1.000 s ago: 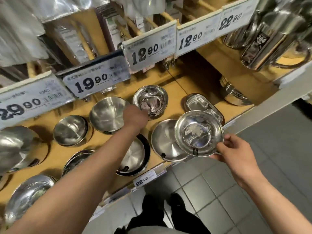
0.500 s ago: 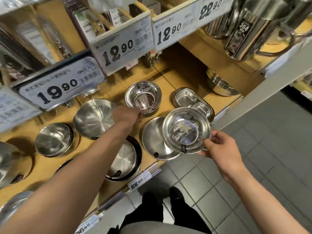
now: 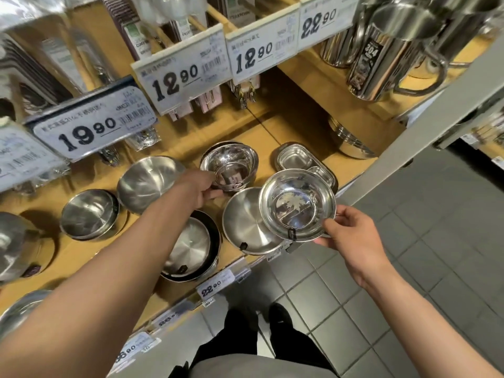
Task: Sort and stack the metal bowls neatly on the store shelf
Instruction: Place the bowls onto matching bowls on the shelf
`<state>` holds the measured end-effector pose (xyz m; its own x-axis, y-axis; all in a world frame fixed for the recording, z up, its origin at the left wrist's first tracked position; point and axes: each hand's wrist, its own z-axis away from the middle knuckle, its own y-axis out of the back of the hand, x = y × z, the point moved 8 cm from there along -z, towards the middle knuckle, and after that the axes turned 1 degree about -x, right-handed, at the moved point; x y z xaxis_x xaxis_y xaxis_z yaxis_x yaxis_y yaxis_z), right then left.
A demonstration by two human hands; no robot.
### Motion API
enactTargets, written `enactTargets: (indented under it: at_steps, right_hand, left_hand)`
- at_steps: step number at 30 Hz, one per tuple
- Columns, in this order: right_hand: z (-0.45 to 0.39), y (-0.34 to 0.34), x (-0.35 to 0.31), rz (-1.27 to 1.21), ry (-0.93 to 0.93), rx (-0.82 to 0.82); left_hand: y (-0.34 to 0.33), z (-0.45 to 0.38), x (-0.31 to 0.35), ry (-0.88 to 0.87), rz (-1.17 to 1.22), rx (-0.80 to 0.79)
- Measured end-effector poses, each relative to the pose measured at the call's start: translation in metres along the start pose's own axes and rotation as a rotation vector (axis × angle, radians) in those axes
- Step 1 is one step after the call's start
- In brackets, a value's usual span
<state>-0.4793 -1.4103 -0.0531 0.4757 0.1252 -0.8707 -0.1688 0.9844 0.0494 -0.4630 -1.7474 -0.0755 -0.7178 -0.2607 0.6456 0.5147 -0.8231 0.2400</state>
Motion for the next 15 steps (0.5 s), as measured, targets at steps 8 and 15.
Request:
enactTargets:
  at_steps: [8, 15]
  right_hand:
    - [0.003, -0.001, -0.018, 0.005, -0.005, -0.078]
    - [0.010, -0.010, -0.039, -0.030, -0.009, -0.145]
  left_hand:
    - [0.020, 0.048, 0.011, -0.140, 0.094, 0.108]
    - [0.059, 0.119, -0.015, -0.210, 0.253, 0.150]
